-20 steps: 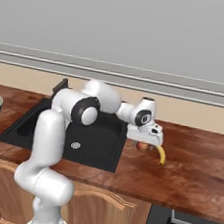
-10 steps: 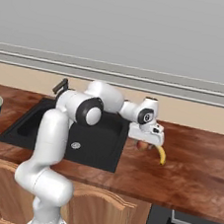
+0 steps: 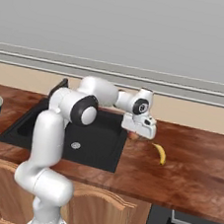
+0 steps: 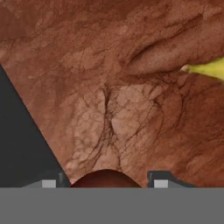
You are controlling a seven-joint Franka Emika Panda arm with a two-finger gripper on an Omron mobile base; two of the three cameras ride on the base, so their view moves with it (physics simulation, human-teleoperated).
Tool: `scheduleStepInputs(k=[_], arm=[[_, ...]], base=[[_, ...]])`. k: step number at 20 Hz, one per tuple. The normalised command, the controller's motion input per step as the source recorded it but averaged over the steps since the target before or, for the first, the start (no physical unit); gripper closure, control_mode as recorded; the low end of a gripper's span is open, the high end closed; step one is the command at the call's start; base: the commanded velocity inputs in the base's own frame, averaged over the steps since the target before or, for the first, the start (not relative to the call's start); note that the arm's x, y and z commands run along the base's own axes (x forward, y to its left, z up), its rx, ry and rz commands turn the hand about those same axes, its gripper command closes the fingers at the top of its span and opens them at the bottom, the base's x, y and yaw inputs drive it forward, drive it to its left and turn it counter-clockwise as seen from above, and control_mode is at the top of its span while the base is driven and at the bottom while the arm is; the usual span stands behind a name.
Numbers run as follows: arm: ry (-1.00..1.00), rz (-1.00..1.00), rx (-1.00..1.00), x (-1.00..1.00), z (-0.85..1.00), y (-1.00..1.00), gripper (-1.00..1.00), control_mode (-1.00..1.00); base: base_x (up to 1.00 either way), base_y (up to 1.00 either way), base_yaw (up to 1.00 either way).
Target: There is a mixed pile of frozen fruits and vegetables on the counter. Locate all the frozen vegetables and place the items in a bowl on the counter. Take all the frozen fruits and defrost them in a running sink.
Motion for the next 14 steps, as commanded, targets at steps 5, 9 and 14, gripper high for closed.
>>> scheduleStepInputs(k=[5, 9, 14], arm=[[0.01, -0.06, -0.06, 0.02, 0.37, 0.98, 1.0, -1.0], [-0.04, -0.01, -0.01, 0.3, -0.23, 1.0, 1.0, -1.0], [-0.17, -0.01, -0.01, 0.19, -0.42, 0.88, 1.0, -1.0]], base=[[0.0, 0.0, 0.0], [0.0, 0.0, 0.0], [0.0, 0.0, 0.0]])
